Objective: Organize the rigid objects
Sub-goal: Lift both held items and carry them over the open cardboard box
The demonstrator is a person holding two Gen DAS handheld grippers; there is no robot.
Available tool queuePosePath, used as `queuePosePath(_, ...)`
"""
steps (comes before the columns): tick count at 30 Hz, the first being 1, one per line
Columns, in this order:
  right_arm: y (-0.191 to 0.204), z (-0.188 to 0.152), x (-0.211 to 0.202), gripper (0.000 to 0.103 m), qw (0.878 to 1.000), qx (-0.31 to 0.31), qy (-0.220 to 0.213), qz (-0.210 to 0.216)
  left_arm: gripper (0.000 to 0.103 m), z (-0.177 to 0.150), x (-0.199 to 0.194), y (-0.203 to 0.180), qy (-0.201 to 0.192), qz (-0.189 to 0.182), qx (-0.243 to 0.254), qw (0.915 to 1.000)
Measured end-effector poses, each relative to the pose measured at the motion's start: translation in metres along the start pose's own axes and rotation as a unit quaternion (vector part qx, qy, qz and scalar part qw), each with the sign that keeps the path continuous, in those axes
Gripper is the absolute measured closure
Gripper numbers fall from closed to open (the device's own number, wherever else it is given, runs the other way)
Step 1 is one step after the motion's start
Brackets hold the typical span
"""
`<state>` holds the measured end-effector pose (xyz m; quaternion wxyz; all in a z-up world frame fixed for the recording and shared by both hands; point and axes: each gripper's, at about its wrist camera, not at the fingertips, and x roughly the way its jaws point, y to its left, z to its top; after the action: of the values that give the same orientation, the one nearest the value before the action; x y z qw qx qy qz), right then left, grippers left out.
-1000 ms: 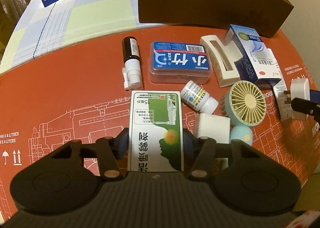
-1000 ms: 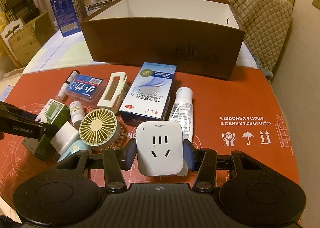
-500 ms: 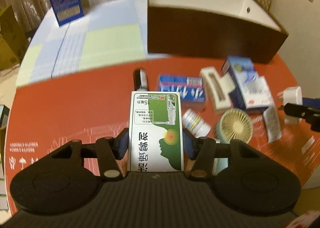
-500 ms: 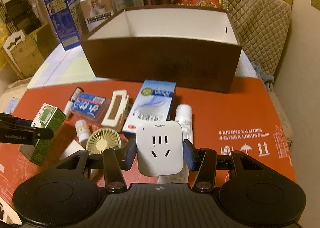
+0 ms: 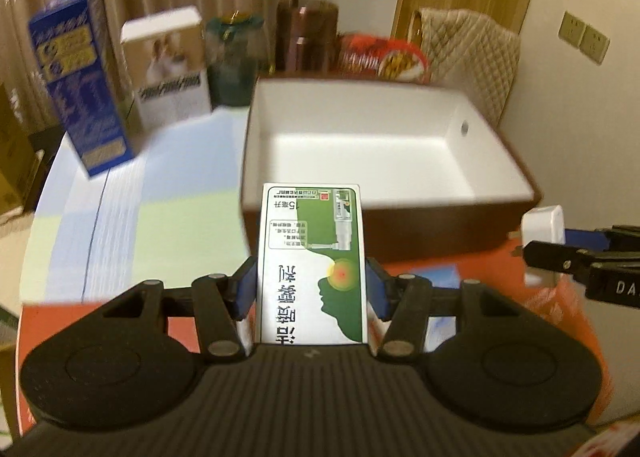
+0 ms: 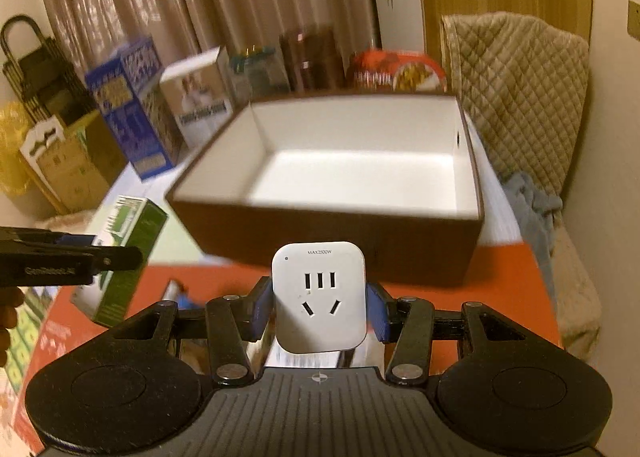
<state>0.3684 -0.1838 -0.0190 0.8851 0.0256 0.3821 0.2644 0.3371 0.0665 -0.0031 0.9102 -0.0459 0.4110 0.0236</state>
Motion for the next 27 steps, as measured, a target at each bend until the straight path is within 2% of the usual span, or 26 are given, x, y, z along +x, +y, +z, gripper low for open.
queuePosePath(5, -0.007, 0.037, 0.008, 0.057, 1.000, 0.000, -0.024, 0.003, 0.052, 0.038, 0.015, -0.014, -0.017, -0.010, 0.005, 0.9998)
queuePosePath(11, -0.019, 0.064, 0.028, 0.057, 1.000, 0.010, -0.028, 0.006, 0.052, 0.073, 0.034, -0.027, -0.028, -0.016, 0.009, 0.9994)
queuePosePath(17, -0.030, 0.081, 0.048, 0.057, 1.000, 0.016, -0.025, 0.000, 0.052, 0.092, 0.056, -0.035, -0.026, -0.013, 0.014, 0.9995)
queuePosePath(27, -0.053, 0.094, 0.087, 0.057, 0.999, 0.029, -0.004, -0.017, 0.052, 0.107, 0.104, -0.044, 0.004, -0.007, 0.014, 0.9999)
